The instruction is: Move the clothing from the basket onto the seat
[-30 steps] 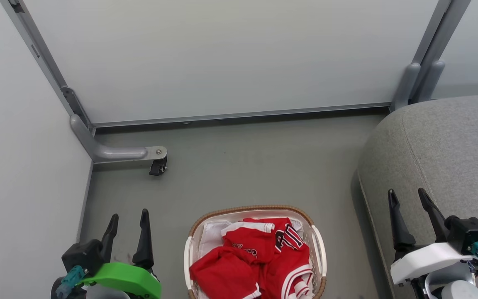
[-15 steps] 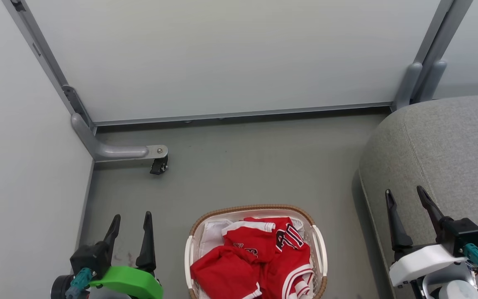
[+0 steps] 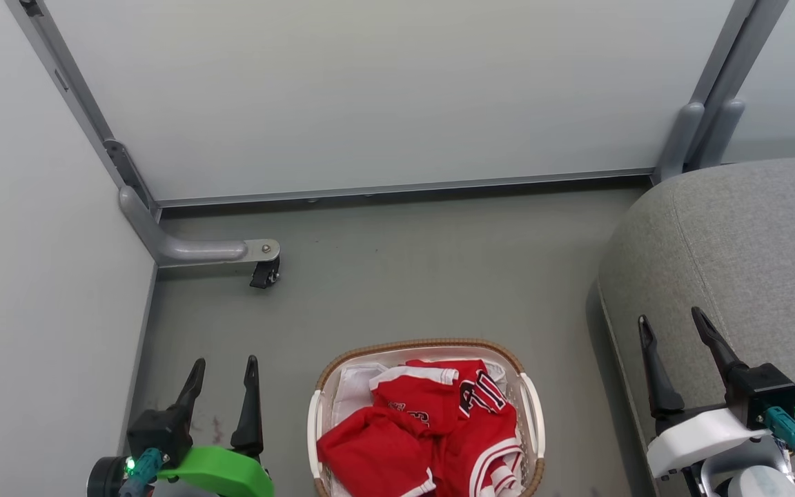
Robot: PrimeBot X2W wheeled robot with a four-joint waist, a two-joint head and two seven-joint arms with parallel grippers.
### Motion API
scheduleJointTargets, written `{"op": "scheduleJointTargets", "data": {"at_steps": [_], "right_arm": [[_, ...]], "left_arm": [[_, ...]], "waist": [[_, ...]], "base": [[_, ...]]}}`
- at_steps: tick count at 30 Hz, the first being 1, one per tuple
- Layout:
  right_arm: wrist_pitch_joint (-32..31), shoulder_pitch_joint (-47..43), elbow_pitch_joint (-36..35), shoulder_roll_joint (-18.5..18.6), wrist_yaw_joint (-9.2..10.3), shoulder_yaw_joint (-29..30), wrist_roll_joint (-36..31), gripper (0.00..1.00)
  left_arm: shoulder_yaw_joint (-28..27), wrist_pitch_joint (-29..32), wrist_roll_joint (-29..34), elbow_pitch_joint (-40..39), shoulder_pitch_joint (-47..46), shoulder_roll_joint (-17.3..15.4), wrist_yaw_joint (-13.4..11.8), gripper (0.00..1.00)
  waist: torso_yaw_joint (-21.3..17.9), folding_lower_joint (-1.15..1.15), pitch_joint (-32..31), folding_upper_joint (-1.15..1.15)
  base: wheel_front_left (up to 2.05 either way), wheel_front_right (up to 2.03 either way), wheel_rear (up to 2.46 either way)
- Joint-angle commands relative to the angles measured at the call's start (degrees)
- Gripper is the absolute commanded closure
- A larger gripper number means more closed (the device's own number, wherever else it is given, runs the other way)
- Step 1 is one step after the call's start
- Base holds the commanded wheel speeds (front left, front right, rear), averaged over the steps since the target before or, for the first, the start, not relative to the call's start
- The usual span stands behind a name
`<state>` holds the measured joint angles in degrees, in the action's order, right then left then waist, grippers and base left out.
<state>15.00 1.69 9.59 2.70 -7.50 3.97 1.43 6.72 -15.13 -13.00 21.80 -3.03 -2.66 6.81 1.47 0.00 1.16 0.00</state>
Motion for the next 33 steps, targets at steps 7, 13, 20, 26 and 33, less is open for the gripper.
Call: {"op": "scheduleJointTargets", "data": {"at_steps": [7,13,20,26,33], "right_arm": [[0.3,-0.8,-0.2,0.3,0.02,0.1,0.3,0.0],[0.3,-0.8,-0.3,0.3,0.02,0.2,0.2,0.0],[0.3,0.5,-0.9,0.3,0.02,-0.1,0.0,0.0],[0.3,3.4,-2.2,0.3,0.02,-0.5,0.1,0.0],[0.2,9.3,-4.6,0.3,0.02,-0.7,1.3,0.0]], "left_arm": [[-0.1,0.0,0.4,0.1,0.1,-0.4,0.3,0.0],[0.2,0.0,0.4,0.1,0.0,-0.4,0.2,0.0],[0.8,0.0,1.7,0.1,-1.5,-0.4,0.4,0.0],[2.4,0.0,4.7,0.9,-6.9,-0.4,0.6,0.0],[9.6,0.0,6.6,5.2,-18.2,-2.1,0.8,0.0]], "waist": [[-0.1,0.0,0.1,0.0],[-0.1,0.0,0.3,0.0],[-0.6,0.0,2.1,0.0],[-2.3,0.0,7.4,0.0],[-5.3,0.0,18.0,0.0]], "base": [[0.0,0.0,0.0],[0.0,0.0,0.0],[0.0,0.0,0.0],[0.0,0.0,0.0],[0.0,0.0,0.0]]}}
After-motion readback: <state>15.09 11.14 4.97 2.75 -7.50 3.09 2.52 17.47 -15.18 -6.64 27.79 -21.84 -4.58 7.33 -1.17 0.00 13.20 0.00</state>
